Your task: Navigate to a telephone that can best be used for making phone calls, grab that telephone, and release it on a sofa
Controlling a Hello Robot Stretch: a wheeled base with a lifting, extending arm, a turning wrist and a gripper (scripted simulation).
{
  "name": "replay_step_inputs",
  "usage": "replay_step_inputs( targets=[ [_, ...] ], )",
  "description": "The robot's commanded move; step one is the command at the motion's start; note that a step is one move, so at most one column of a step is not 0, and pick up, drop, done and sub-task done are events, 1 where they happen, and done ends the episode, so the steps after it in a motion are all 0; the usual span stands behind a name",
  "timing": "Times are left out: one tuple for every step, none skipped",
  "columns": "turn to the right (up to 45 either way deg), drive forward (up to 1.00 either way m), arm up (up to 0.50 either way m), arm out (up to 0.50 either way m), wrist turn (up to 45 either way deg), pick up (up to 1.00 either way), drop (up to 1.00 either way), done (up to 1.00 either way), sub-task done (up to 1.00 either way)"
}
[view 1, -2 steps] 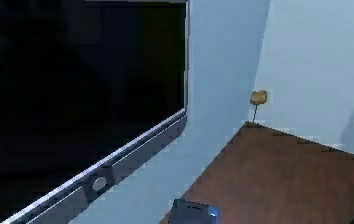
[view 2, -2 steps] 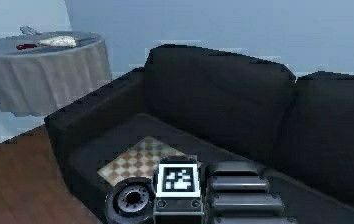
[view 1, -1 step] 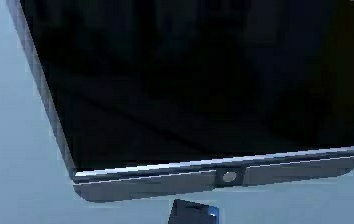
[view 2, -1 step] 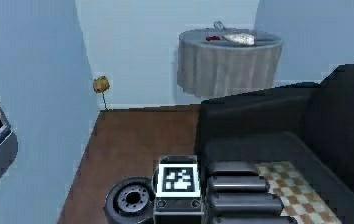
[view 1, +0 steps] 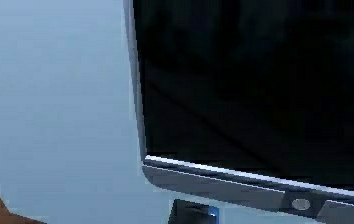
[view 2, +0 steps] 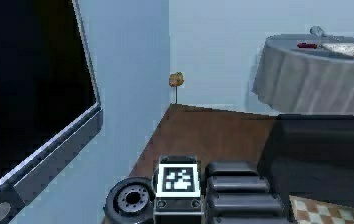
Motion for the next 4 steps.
replay_step_inputs(
  targets=[
    [45.0,0.0,0.0,0.0,0.0,0.0,0.0,0.0,0.0],
    [45.0,0.0,0.0,0.0,0.0,0.0,0.0,0.0,0.0],
    [0.0,0.0,0.0,0.48,0.0,0.0,0.0,0.0,0.0],
    [0.0,0.0,0.0,0.0,45.0,0.0,0.0,0.0,0.0]
  ],
)
